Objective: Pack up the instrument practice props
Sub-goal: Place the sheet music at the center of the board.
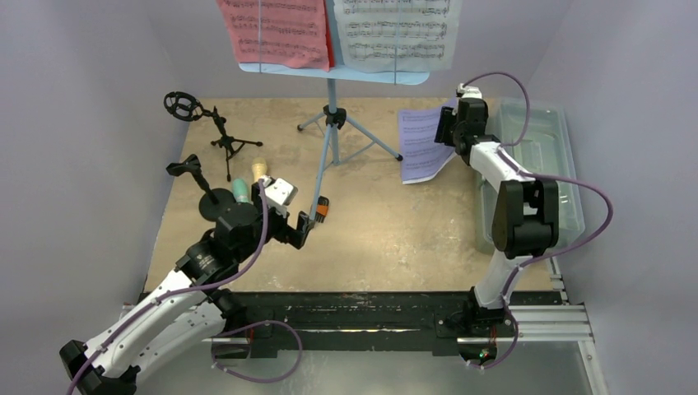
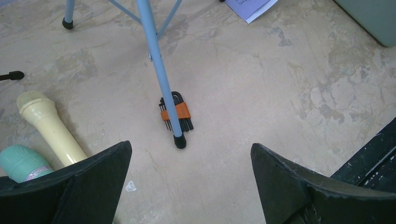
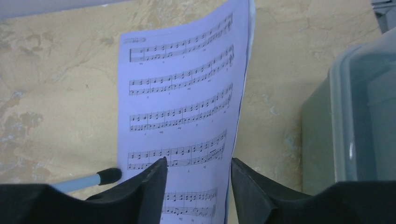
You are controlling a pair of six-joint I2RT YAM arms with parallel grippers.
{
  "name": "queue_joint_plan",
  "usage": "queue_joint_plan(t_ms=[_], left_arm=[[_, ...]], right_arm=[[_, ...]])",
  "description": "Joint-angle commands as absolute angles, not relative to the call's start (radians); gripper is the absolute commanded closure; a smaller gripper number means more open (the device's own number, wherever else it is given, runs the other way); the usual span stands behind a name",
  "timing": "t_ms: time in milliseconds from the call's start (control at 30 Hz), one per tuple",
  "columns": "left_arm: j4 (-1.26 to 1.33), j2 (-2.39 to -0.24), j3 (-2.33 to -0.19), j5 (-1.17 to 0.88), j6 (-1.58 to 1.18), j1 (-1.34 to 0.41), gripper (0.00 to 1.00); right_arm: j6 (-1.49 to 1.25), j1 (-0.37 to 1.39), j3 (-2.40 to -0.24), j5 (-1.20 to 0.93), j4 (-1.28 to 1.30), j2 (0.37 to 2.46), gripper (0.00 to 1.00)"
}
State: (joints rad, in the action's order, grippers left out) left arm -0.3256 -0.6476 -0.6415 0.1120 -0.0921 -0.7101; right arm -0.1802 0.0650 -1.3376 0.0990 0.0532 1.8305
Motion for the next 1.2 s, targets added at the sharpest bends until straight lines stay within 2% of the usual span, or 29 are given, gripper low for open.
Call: queue_joint_plan(t_ms=[0,100,267,400,633,900,1067,1167], left_arm=[[-0.283,-0.640,-0.645,0.073,-0.083,-0.698,0.00],[-0.281,-0.640,-0.646,0.064,-0.085,-0.694,0.00],[-0.279,-0.632,-0.646,0.051,-0.091,-0.685,0.00],[-0.277,-0.622,-0.645,0.044,-0.095,-0.680,0.00],[-0.273,-0.618,-0.645,0.036,-0.095,-0.672,0.00],[-0.275,-0.615,-0.643,0.036,-0.095,-0.669,0.00],[-0.273,-0.616,-0.645,0.032,-0.095,-0.665,0.00],[-0.272,-0.617,-0.644,0.028,-0.095,-0.662,0.00]], right_arm=[[-0.121,0.063,-1.356,0.130,0.013,1.709,0.39],[-0.092,0.062,-1.312,0.130,-0.004,1.607,0.30],[-0.092,0.021,-1.239,0.054,-0.007,1.432,0.22],[-0.057,-0.031,-1.179,-0.025,0.027,1.271,0.12],[0.057,-0.137,-1.208,-0.220,0.145,1.069,0.09],[0.128,-0.156,-1.411,-0.444,0.316,1.036,0.08],[0.147,-0.156,-1.608,-0.746,0.433,1.111,0.07],[0.131,-0.156,-1.728,-0.893,0.496,1.169,0.01]])
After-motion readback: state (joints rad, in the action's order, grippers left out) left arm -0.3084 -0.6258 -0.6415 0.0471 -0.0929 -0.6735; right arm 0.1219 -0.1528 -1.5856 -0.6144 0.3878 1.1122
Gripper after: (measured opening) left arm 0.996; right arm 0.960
